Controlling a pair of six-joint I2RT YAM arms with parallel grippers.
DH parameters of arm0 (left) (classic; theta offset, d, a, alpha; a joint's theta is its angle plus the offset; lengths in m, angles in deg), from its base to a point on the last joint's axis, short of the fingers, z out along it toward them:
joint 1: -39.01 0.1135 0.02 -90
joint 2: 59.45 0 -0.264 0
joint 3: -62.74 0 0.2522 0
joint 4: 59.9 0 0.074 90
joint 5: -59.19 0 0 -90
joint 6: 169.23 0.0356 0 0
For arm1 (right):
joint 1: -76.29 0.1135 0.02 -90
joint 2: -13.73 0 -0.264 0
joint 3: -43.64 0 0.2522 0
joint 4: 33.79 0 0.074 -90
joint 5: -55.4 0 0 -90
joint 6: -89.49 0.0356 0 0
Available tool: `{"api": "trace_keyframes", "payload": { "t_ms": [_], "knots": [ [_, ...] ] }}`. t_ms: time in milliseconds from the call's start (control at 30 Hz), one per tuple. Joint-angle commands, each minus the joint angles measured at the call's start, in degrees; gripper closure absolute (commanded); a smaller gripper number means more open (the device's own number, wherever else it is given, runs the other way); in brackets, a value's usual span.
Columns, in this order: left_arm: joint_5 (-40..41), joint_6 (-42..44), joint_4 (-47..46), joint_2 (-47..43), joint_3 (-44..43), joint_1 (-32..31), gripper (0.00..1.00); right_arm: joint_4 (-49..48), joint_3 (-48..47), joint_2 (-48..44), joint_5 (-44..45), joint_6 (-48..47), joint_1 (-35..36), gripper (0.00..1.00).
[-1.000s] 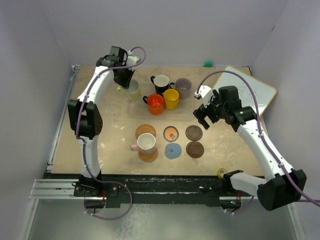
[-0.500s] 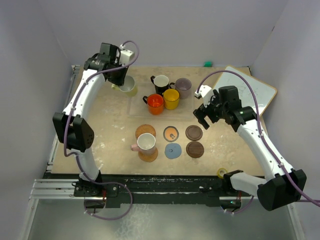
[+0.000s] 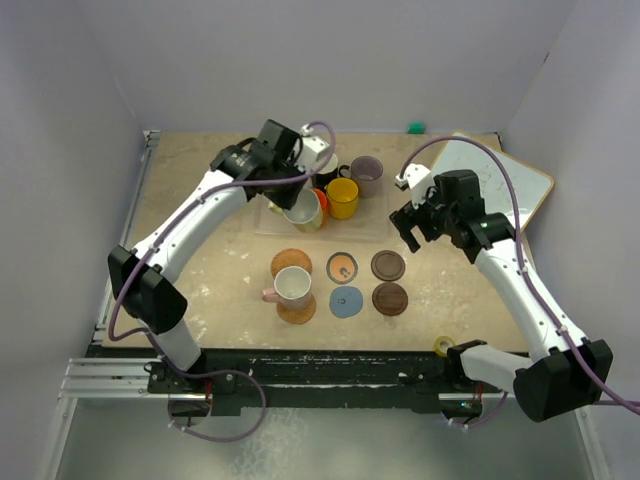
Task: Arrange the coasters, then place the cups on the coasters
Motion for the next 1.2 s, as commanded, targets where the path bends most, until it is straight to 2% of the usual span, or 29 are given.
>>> {"api": "trace_keyframes", "payload": {
  "t_ms": [0, 233, 500, 700, 1167],
  "knots": [
    [2.6, -4.33, -3.63, -5.28, 1.77, -6.08, 0.97, -5.02, 0.44, -1.15, 5.34, 1.66, -1.69, 0.0],
    [2.53, -8.1, -5.25, -5.17, 2.87, -15.55, 0.97, -5.58, 0.93, -0.07, 5.22, 1.61, -6.37, 0.0],
    [1.92, -14.36, -9.36, -3.93, 6.76, -21.82, 0.97, -6.31, 0.82, 0.91, 5.47, 0.95, -10.98, 0.0],
    [-1.03, -20.5, -9.12, -0.49, 8.59, -23.95, 0.97, -6.41, 0.85, 1.84, 5.55, 0.87, -11.49, 0.0],
    [-0.63, -31.97, -11.54, 2.02, 15.45, -24.37, 0.97, -6.41, 0.93, 2.43, 5.13, 0.6, -11.49, 0.0]
  ]
}}
